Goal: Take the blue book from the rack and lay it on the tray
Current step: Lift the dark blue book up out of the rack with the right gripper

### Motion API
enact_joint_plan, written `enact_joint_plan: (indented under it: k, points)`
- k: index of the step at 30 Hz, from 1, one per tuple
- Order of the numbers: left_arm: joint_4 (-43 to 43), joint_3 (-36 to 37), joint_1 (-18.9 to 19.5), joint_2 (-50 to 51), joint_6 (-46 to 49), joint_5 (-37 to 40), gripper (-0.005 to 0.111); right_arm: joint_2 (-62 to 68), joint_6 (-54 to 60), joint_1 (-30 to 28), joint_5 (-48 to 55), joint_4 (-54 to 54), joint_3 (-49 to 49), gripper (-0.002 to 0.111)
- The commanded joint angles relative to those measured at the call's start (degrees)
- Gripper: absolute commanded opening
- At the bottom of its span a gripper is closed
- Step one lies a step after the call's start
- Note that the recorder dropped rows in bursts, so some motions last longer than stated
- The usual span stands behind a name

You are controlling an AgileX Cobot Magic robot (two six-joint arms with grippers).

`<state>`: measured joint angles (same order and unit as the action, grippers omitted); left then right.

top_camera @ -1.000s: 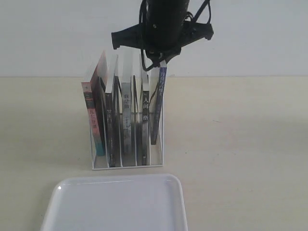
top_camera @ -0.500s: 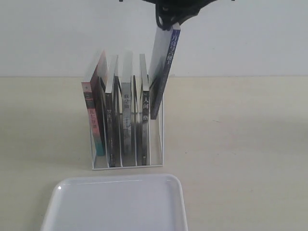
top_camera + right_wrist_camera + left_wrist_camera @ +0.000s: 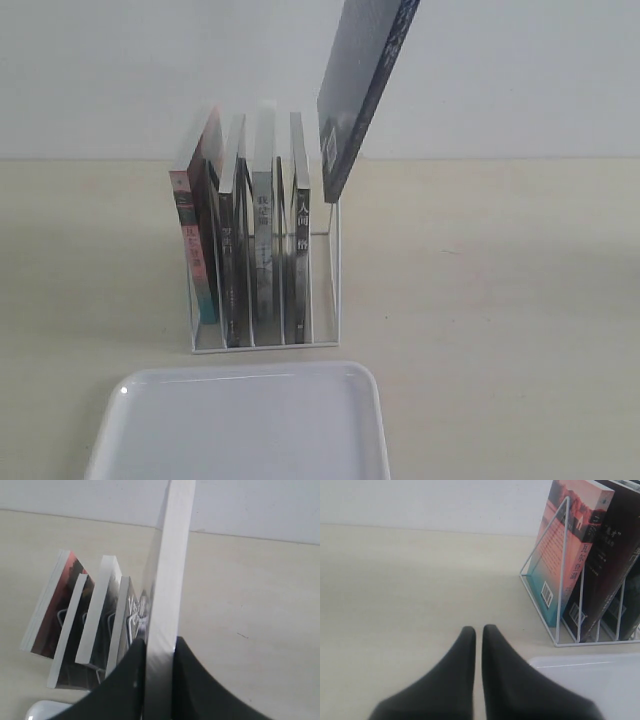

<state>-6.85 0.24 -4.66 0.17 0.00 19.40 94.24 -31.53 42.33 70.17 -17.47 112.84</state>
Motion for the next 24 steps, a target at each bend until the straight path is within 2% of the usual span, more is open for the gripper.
enact_joint_plan:
  k: [1,5,8,16,24]
  points:
    - [0.25,-0.24,0.06,-0.17,-0.36,-0.25,0.004,-4.61,0.42,-0.12,-0.21,-1.92,0.36,0.000]
    - [0.25,-0.24,0.06,-0.17,-0.36,-0.25,0.004,-6.86,1.08,-0.12,-0.21,-2.98,0.36,0.000]
    - [0.25,-0.24,0.06,-0.17,-0.36,-0.25,0.004,-8.40,2.44,0.13,-0.21,0.30,0.36,0.000]
    - [0.25,-0.24,0.06,-0.17,-0.36,-0.25,0.004,-10.41,2.46,5.36,-0.21,-0.35,0.31,0.000]
    - [0.25,-0.24,0.06,-0.17,-0.36,-0.25,0.004,-11.60,1.72,6.32,-0.21,-0.20,-3.10,0.000]
